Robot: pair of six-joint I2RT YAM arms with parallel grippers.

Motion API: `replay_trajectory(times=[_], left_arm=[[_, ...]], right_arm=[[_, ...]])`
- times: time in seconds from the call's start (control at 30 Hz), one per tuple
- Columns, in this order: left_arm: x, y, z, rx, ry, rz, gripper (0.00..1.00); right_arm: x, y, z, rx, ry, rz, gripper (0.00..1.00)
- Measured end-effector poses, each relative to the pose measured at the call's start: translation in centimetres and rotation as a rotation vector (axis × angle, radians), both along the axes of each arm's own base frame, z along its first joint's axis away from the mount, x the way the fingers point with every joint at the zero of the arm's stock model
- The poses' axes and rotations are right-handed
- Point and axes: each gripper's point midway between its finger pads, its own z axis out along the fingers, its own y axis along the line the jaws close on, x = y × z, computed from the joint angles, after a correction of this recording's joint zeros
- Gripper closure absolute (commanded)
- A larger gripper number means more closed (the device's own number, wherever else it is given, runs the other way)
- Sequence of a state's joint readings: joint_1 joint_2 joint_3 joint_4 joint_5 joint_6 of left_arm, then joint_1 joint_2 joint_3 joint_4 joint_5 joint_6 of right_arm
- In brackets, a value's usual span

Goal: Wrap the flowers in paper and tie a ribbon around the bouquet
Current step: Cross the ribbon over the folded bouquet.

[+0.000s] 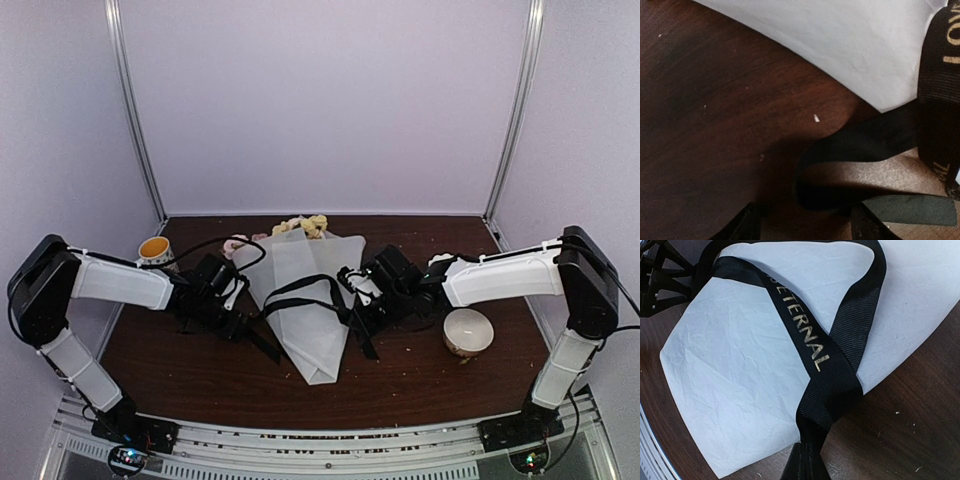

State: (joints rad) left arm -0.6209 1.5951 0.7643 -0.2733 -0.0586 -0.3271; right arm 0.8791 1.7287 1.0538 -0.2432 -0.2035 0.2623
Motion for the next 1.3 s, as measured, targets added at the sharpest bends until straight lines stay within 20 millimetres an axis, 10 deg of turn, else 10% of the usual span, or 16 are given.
replay_trajectory(times=[0.3,0.47,0.57,0.83,1.3], left_arm=[[0.7,-1.3,2.6,-0.075,-0.072,-0.046,0.41],[0.8,-1.6,0.0,-0.035,-0.008,-0.060,0.62],[1.5,-2.1,0.0,-0.039,-0.016,-0.061,0.97],[1.7,-0.6,0.1,0.011,-0.038,-0.016,1.00],[5.4,7.2,6.1,0.113,-0.235,0.203,1.00]], right_arm=[[0.0,0.0,0.0,-0.002,-0.003,0.000,1.00],[0.1,-0.2,0.0,-0.009,-0.007,-0.002,1.00],[0.1,-0.4,-0.1,-0.023,-0.011,-0.006,1.00],[0.8,-1.7,0.6,-0.077,-0.057,-0.014,1.00],[12.9,-5.6,9.4,-0.151,-0.373,-0.236,1.00]])
